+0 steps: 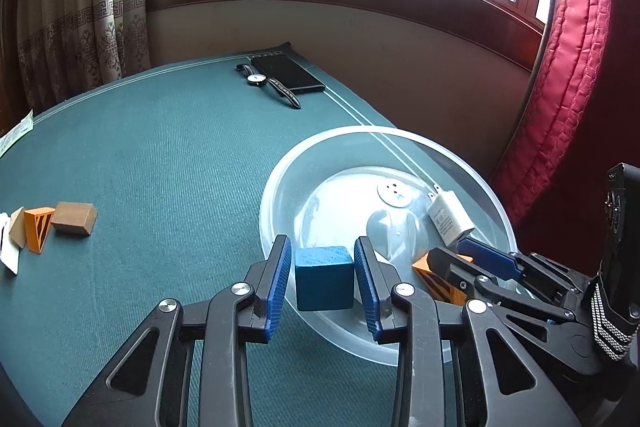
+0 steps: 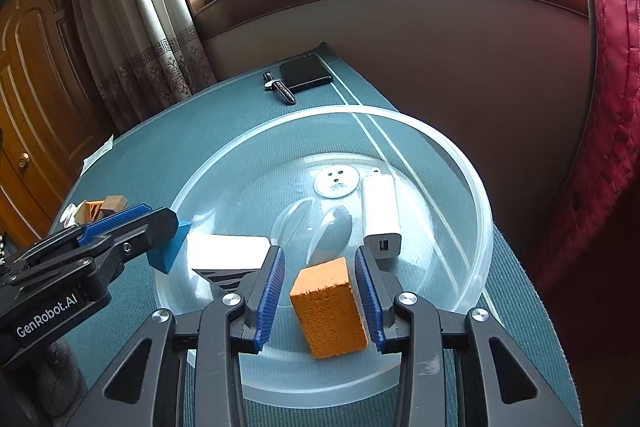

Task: Organize rigid objects
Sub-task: 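Lower the blue cube into the basin with the left tool while the right tool releases the sponge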

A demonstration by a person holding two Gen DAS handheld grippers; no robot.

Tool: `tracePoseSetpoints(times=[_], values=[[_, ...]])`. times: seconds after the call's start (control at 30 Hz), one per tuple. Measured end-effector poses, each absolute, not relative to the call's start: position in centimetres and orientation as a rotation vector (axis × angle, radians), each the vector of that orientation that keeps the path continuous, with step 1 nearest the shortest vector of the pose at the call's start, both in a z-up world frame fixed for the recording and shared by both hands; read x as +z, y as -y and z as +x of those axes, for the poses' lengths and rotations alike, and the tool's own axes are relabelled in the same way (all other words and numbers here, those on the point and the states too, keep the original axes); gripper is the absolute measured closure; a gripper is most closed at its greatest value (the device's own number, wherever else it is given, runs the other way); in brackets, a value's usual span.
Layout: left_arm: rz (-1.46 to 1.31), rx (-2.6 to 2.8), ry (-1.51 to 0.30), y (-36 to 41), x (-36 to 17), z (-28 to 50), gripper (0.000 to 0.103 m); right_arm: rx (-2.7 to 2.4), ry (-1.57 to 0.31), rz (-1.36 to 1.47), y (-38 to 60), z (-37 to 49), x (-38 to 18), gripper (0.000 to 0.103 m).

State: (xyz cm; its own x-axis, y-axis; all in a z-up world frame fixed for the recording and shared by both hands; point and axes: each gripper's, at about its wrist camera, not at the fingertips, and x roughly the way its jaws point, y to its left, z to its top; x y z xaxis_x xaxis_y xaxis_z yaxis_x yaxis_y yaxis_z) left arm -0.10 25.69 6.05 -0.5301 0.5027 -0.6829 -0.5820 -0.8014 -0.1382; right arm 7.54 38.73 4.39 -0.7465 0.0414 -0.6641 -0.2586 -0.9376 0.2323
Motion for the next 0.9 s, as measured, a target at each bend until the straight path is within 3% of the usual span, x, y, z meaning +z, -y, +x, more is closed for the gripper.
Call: tracePoseSetpoints(times=[0.4,0.53,0.9], values=[[-0.997,2.349,-0.105,-23.9,6.1,-0.1,0.054,2.743,-0.466,-1.026,-38.9,7.3,4.6,0.062],[-0.989,2.371,-0.108,-23.5,6.3,0.0,0.044,2.745,-0.458,-1.006,-38.7,7.5,5.1,0.060],[-0.986,2.447,-0.083,-21.0,6.6,-0.5,0.041,2.791,-0.426,-0.963,-36.9,7.1,6.5,0.057]])
